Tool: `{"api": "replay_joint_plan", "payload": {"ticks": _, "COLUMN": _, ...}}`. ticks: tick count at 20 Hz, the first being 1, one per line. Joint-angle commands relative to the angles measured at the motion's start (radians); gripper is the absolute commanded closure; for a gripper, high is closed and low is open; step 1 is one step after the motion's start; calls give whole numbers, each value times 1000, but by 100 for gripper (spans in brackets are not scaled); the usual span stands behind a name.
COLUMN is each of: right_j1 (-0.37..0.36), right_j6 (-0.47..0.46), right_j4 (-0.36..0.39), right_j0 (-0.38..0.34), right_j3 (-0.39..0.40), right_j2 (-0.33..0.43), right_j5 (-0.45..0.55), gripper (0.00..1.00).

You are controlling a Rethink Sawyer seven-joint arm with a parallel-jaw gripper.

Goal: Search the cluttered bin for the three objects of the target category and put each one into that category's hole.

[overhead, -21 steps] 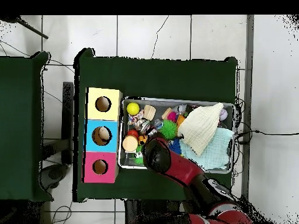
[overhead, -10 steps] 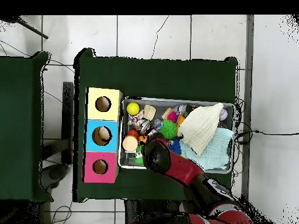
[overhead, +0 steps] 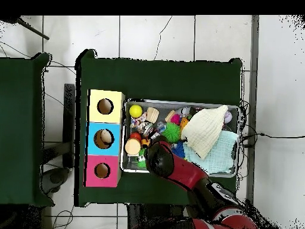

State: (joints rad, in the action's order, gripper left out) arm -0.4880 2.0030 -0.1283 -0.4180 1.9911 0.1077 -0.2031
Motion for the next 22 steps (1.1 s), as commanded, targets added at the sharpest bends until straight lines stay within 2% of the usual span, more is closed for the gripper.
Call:
{"api": "replay_joint_plan", "payload": {"ticks": 1, "right_j1": 29, "right_j6": 123, "right_j4": 24, "right_j0": -18, "right_j3": -98, "right_j2": 41, "right_j5": -3, "gripper": 0}}
{"api": "replay_joint_plan", "payload": {"ticks": 17, "right_j1": 20, "right_j6": 118, "right_j4": 15, "right_j0": -15, "right_j3": -100, "right_j2": 41, "right_j5": 23, "gripper": 0}}
{"api": "replay_joint_plan", "payload": {"ticks": 18, "right_j1": 18, "right_j6": 113, "right_j4": 18, "right_j0": -15, "right_j3": -101, "right_j2": 41, "right_j5": 29, "gripper": 100}}
{"api": "replay_joint_plan", "payload": {"ticks": 22, "right_j1": 23, "right_j6": 129, "right_j4": 5, "right_j0": -24, "right_j3": -100, "right_j2": 50, "right_j5": 32, "gripper": 100}}
